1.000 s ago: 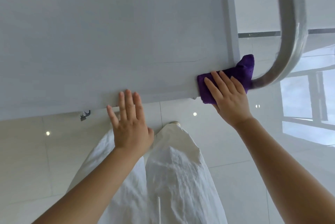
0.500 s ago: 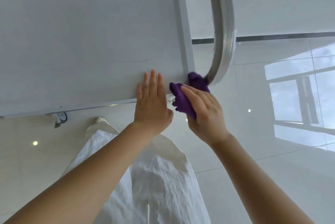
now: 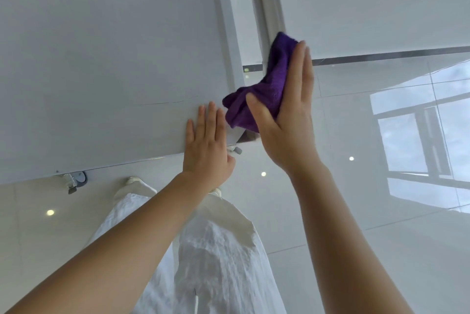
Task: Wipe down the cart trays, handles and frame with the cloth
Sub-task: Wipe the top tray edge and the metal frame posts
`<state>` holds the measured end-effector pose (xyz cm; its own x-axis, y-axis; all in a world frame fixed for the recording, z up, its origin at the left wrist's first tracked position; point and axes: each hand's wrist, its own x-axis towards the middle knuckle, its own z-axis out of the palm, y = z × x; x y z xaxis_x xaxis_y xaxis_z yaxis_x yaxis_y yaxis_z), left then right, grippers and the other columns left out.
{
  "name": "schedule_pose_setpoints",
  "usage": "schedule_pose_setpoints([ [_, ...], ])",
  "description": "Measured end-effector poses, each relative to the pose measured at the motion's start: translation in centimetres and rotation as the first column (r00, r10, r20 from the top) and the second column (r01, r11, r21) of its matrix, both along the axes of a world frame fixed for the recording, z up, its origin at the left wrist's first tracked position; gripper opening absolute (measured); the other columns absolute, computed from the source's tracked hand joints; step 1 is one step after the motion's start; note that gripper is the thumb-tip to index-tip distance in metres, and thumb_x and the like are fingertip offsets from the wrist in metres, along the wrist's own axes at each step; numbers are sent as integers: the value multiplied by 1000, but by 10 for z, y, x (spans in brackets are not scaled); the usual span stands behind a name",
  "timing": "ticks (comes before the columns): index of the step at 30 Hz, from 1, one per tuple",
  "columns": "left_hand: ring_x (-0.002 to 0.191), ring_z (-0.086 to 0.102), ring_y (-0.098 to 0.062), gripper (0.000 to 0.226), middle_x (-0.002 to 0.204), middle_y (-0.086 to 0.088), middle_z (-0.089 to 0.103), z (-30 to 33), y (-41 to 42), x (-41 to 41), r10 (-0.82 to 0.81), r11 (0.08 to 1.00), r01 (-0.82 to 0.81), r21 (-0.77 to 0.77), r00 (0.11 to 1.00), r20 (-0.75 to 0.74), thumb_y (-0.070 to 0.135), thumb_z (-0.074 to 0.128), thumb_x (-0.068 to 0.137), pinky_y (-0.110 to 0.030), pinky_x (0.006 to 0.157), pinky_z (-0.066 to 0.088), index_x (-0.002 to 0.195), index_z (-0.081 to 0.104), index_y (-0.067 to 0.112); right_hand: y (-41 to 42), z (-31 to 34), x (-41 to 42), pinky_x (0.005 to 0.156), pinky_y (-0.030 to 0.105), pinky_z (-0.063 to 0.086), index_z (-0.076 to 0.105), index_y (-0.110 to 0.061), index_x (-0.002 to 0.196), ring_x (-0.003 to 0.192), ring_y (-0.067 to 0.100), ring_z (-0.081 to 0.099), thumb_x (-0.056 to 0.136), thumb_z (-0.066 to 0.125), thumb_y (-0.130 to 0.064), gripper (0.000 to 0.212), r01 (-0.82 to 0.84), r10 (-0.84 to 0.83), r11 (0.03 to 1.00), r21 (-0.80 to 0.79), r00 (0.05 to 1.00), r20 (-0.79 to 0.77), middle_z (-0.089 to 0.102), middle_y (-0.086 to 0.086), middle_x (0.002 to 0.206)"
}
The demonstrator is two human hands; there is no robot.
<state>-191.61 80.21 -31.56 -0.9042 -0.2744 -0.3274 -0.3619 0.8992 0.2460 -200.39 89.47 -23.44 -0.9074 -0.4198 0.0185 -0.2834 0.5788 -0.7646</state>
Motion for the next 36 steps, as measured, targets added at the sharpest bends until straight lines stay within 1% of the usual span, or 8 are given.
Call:
schedule_pose_setpoints([
  [4, 134, 34, -39, 90, 146, -22, 35, -8, 1, 1, -5, 995, -2, -99, 997, -74, 16, 68, 53, -61, 103, 25, 136, 41, -5, -2, -8, -7, 81, 1, 37, 13, -15, 150, 107, -7, 45, 82, 64, -32, 87, 122, -120, 987, -104, 993, 21, 33, -23, 134],
  [10, 132, 37, -40, 80, 143, -23, 39, -11, 3, 1, -26, 993, 19, -113, 998, -60, 14, 51, 53, -62, 101, 28, 131, 47, -5, 3, -24, 3, 90, 25, 48, 25, -23, 144, 115, 14, 54, 71, 63, -36, 83, 213, -199, 944, -251, 977, 80, 45, 1, 142],
  [14, 132, 36, -41, 81, 143, -23, 38, -13, 1, 1, -27, 992, 17, -129, 997, -72, 14, 49, 54, -62, 102, 26, 133, 45, -4, 0, -33, 8, 75, 46, 55, 30, -47, 133, 101, 27, 63, 67, 64, -38, 76, 278, -246, 914, -296, 959, 142, 54, 4, 131],
  [19, 137, 27, -39, 84, 149, -21, 30, -11, 2, 2, -23, 987, 24, -160, 1000, 9, 18, 47, 60, -59, 106, 22, 140, 34, -1, 8, -56, 21, 82, 5, 41, 33, -43, 121, 102, -17, 49, 66, 60, -34, 62, 300, -264, 891, -341, 953, 148, 46, -19, 118],
  [25, 143, -10, -33, 98, 156, -14, -10, -9, 3, 1, -19, 986, 31, -167, 997, 74, 33, 52, 79, -51, 112, -4, 145, -14, 4, 15, -86, 30, 86, 0, 34, 34, -10, 129, 106, -24, 41, 65, 55, -40, 74, 348, -281, 879, -326, 930, 236, 40, -13, 119],
  [28, 143, -8, -32, 104, 157, -13, -6, -7, 3, 2, -23, 992, 31, -126, 998, 66, 31, 58, 73, -51, 112, -4, 145, -12, 4, 13, -97, 38, 88, 5, 36, 30, -26, 125, 108, -12, 47, 61, 52, -42, 70, 411, -303, 864, -290, 886, 352, 46, -10, 121],
  [32, 143, -15, -30, 101, 156, -13, -12, -4, -3, 2, -28, 1000, 28, 5, 999, 29, 25, 58, 74, -47, 112, -9, 147, -8, 4, 6, -110, 48, 96, 18, 41, 29, -14, 133, 117, 20, 47, 61, 51, -40, 80, 497, -361, 836, -231, 817, 449, 45, 14, 132],
  [36, 141, 11, -37, 86, 152, -22, 19, -12, -12, 21, -107, 992, 116, 44, 980, -165, 11, 50, 63, -45, 112, 5, 143, 23, -6, -6, -110, 56, 104, 25, 36, 20, -30, 129, 125, 22, 43, 63, 51, -46, 74, 600, -434, 775, -198, 732, 525, 41, 11, 138],
])
